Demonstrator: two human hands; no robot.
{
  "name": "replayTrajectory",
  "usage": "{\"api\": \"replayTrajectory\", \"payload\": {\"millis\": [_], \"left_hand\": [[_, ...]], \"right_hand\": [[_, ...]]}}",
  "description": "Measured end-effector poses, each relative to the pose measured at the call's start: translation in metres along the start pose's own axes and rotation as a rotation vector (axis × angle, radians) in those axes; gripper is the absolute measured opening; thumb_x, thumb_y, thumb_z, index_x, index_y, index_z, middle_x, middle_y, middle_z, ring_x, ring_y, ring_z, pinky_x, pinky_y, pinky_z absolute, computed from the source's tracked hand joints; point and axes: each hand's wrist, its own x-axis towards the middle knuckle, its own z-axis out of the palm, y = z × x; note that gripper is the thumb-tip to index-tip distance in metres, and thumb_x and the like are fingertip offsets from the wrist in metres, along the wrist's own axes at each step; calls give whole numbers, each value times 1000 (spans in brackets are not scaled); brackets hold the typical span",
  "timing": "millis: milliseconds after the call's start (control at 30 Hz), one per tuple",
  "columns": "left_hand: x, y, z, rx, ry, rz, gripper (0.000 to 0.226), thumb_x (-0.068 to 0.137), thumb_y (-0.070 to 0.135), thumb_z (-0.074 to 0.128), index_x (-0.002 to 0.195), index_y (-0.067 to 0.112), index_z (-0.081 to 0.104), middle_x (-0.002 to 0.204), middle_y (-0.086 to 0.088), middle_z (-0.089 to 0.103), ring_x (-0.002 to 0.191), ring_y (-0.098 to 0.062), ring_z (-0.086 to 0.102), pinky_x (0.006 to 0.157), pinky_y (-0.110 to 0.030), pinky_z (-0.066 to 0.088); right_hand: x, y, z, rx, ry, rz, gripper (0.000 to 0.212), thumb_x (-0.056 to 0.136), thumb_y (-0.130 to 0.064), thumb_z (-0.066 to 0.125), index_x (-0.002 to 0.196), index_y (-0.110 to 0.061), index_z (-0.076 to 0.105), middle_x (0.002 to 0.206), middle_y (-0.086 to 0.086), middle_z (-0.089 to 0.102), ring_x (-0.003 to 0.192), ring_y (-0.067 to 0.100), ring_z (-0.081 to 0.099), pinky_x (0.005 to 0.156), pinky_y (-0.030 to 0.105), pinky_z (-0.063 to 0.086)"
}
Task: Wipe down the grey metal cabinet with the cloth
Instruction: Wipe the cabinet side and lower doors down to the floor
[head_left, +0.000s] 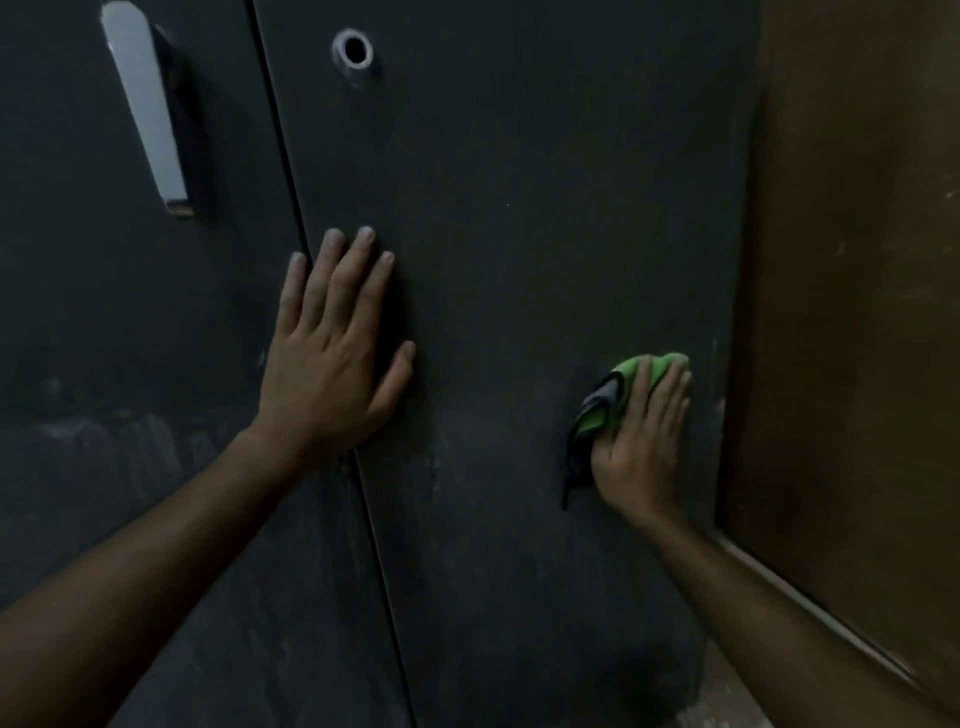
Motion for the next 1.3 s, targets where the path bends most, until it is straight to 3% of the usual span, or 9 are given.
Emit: {"api": "replayTrajectory", "payload": {"millis": [167, 333, 500, 567, 700, 900, 1000, 1133, 1300], "left_hand": [[-34, 29, 14, -21, -52, 35, 76, 102, 45, 50, 163, 3, 31, 174, -15, 20, 163, -34, 11, 132, -56, 7], [-45, 35, 24, -55, -14, -5, 74, 103, 46, 48, 163, 5, 32, 174, -14, 20, 163, -32, 11, 132, -55, 6], [-50, 29, 29, -50, 11, 27, 76, 102, 46, 48, 164, 5, 30, 174, -12, 20, 163, -32, 11, 132, -52, 5], [-52, 31, 32, -61, 33, 20, 77, 101, 47, 48, 164, 5, 30, 174, -12, 20, 163, -31, 11, 132, -51, 4], [-55, 36, 37, -95, 67, 4, 77, 102, 48, 48, 163, 5, 31, 174, -13, 22, 163, -32, 12, 132, -50, 3], [-78, 43, 43, -84, 39, 57, 77, 101, 45, 49, 163, 3, 31, 174, -12, 23, 163, -30, 15, 132, -51, 6], [-78, 42, 41, -100, 26, 57, 79, 100, 44, 51, 164, 4, 30, 174, -11, 22, 163, -29, 15, 132, -50, 6], [-80, 34, 33, -139, 3, 121, 74, 100, 38, 49, 163, 2, 30, 174, -11, 22, 163, -30, 15, 132, -51, 9], [-85, 35, 20, -235, -21, 84, 66, 98, 26, 51, 158, -1, 40, 170, -14, 31, 161, -32, 20, 132, -51, 13]], "right_hand": [[70, 6, -9, 263, 143, 585, 73, 98, -22, 36, 162, -5, 5, 167, 30, -3, 155, 46, -5, 126, 53, 2], [-14, 21, 19, 63, 87, -44, 83, 88, -29, 37, 161, 2, 11, 165, 34, -2, 154, 45, -8, 127, 53, -1], [38, 57, 10, 229, 197, 511, 70, 99, -13, 38, 162, -4, 9, 168, 27, 4, 157, 43, 0, 126, 46, 1], [50, 41, 11, 198, 267, 451, 71, 98, -23, 32, 162, -5, 11, 168, 26, 5, 157, 41, 2, 126, 46, 2], [-26, 45, 37, 51, 186, 19, 79, 90, -25, 33, 160, 3, 11, 167, 30, -1, 156, 43, -4, 128, 52, 0], [43, 29, 20, 239, 283, 537, 67, 101, -16, 36, 163, -7, 10, 169, 24, 1, 158, 38, -3, 125, 43, -3], [42, -20, 29, 160, 333, 132, 77, 92, -30, 35, 163, -11, 12, 168, 27, 2, 157, 41, -3, 127, 50, -2], [-33, 5, 40, -81, 153, -316, 75, 99, -36, 35, 162, -3, 11, 167, 31, 1, 156, 46, -3, 127, 58, 5], [38, -13, 11, 187, 241, 421, 75, 95, -27, 34, 163, -9, 8, 168, 27, -2, 157, 42, -4, 126, 49, 1]]}}
